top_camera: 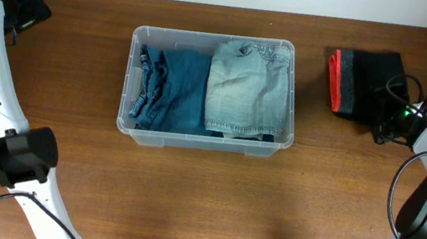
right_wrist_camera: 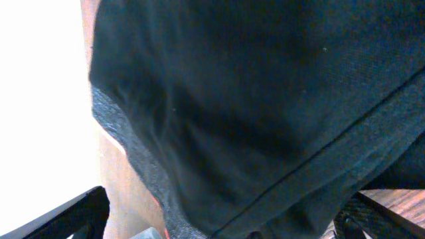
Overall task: Pack container
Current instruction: 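Move the right gripper right over the black red-trimmed garment, then lower the right gripper and grasp the black garment's edge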
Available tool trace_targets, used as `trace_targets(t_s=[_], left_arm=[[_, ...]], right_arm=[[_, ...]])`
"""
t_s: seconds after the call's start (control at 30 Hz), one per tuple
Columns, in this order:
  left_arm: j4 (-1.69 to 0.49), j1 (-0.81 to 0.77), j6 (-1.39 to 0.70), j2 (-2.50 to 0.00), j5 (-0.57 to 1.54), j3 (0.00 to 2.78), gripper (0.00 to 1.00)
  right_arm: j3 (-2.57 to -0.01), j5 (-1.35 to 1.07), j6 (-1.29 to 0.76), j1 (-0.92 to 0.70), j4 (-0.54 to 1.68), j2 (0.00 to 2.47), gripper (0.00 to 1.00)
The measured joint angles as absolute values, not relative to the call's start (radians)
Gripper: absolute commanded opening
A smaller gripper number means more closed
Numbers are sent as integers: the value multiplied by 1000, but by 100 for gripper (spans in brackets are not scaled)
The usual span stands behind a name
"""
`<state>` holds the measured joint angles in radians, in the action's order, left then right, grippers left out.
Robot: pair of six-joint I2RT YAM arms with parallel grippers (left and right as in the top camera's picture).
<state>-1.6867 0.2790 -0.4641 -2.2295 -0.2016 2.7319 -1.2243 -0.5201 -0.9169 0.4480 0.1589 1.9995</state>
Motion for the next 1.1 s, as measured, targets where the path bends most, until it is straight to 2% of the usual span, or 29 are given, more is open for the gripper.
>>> trace_targets(t_s=[1.1], left_arm=[[-1687,279,-464,-2230,-202,2732,99]], right_arm=[[-1274,-569,-939,448,-7,2117,99]])
